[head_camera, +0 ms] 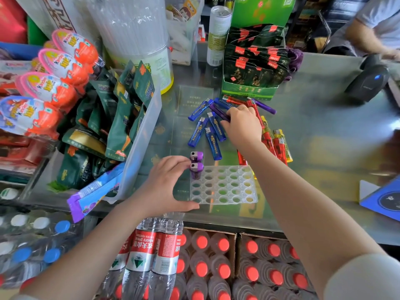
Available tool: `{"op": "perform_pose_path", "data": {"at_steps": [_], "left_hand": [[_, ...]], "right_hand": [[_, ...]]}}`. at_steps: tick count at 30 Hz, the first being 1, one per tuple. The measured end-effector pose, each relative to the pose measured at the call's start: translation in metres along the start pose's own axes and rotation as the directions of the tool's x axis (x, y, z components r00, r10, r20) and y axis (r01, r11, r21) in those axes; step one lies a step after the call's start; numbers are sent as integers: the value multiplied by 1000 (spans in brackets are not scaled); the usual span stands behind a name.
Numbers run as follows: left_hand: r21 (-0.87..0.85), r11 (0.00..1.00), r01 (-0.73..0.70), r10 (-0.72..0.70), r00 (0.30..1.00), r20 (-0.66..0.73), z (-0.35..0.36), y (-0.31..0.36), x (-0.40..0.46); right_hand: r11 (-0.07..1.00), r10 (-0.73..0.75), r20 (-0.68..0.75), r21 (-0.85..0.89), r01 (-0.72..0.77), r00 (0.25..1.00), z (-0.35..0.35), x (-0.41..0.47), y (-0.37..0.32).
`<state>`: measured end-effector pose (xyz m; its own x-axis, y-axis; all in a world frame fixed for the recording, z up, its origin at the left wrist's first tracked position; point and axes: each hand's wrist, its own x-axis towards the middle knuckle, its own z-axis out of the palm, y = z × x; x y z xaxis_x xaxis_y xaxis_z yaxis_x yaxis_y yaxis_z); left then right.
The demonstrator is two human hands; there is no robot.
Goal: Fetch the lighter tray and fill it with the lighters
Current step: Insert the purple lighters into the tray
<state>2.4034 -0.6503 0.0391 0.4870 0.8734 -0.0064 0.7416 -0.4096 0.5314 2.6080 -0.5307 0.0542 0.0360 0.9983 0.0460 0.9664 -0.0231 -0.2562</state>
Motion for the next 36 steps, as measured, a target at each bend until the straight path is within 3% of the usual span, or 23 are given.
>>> {"op": "perform_pose_path", "data": {"at_steps": [5, 8, 10, 13, 15, 17, 19, 23, 28, 36], "left_hand": [[5, 1000, 13, -13, 1000, -12, 3, -1, -3], [0, 1000, 17, -17, 999, -39, 6, -2, -3], [-1, 1000, 9, -9, 998, -57, 6, -2, -3], [2, 1000, 5, -5, 998, -58, 6, -2, -2], [-2, 1000, 8, -8, 999, -50, 5, -2, -1], [-4, 1000, 0, 0, 999, -53, 6, -3, -2], [-8, 1000, -10, 9, 998, -64, 6, -3, -3], [-23, 999, -26, 24, 995, -94, 8, -4, -3], [-28, 999, -41, 37, 991, -126, 9, -4, -2], [-20, 999, -49, 47, 992, -115, 9, -5, -2]], "right_hand": [[994, 59, 22, 87, -61, 998, 1, -9, -4], [931, 116, 1, 347, -109, 993, -5, -27, 1], [793, 186, -10, 591, -144, 983, -13, -45, 2], [459, 237, 34, 877, -143, 971, -25, -74, 0], [306, 214, 46, 945, -112, 976, -28, -93, -2], [246, 185, 14, 967, -60, 983, -28, -109, -4], [256, 148, -38, 967, -1, 988, -25, -123, -6], [381, -2, -87, 921, 81, 996, -12, -141, -15], [482, -43, -59, 873, 72, 997, -1, -154, -27], [732, -198, -141, 637, 242, 970, 1, -155, -29]]}}
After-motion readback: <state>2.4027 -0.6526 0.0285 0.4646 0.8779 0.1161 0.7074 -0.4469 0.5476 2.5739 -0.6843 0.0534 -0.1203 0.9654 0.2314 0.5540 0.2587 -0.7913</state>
